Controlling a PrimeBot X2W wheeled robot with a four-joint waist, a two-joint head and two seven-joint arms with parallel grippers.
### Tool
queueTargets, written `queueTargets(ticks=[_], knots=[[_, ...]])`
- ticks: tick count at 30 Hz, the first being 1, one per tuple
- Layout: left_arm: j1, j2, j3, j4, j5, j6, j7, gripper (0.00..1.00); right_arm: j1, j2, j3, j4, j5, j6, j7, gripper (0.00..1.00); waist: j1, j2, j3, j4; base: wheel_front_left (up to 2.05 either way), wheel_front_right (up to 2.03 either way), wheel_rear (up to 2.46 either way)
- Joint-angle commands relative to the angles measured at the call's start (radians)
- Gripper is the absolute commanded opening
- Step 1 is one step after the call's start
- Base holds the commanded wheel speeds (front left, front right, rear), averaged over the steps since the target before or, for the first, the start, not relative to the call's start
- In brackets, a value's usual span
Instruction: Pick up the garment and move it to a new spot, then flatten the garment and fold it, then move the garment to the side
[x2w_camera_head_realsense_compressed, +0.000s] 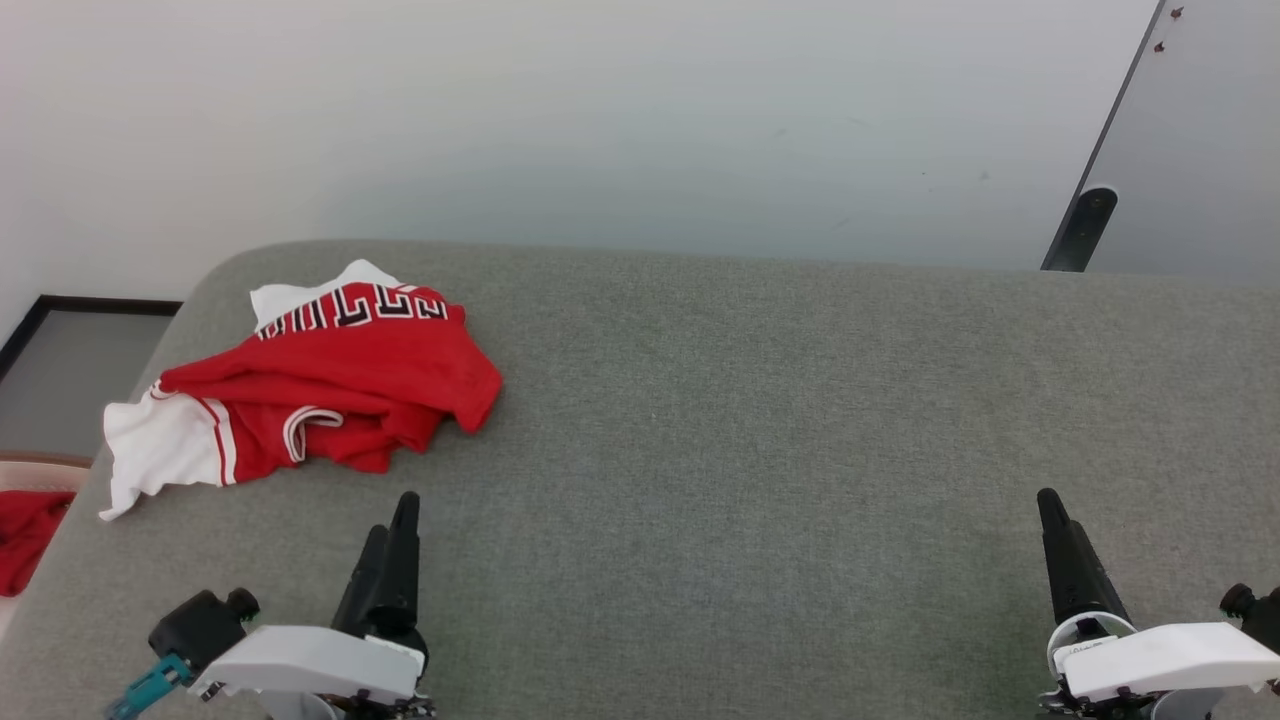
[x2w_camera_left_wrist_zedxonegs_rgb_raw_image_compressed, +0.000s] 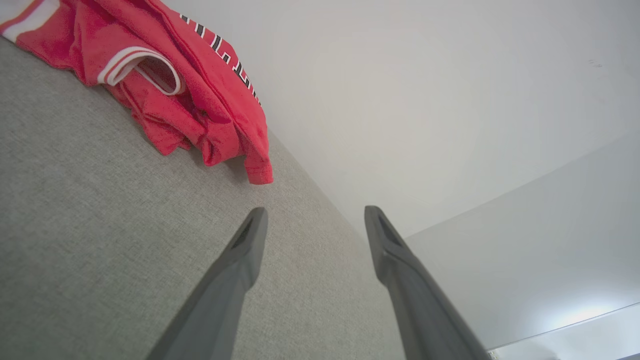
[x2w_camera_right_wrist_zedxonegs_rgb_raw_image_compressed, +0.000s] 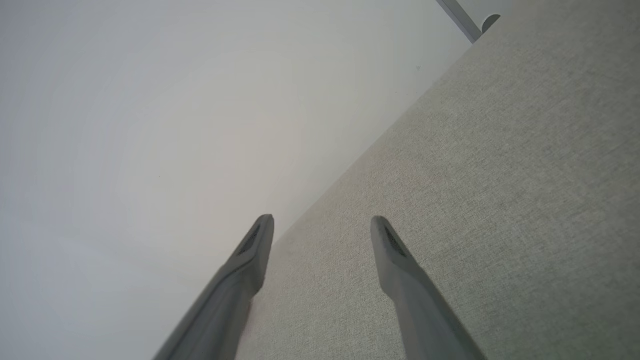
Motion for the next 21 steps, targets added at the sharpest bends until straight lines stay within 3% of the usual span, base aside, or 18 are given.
queueTargets(ticks=[1,21], knots=[[-0.019,0.006,0.001,-0.015,0.052,-0.001,-0.010,1.00,-0.023,-0.002,-0.004,-0.014,-0.053,0.001,-0.011,1.00,0.0000,0.0000,-0.001,0.000,0.00,0.00,0.00],[-0.003,0.035,-0.003,-0.085,0.567,0.040,-0.067,1.00,-0.020,0.022,-0.052,-0.031,-0.492,0.001,-0.069,1.00,0.0000,0.0000,-0.006,0.000,0.00,0.00,0.00]])
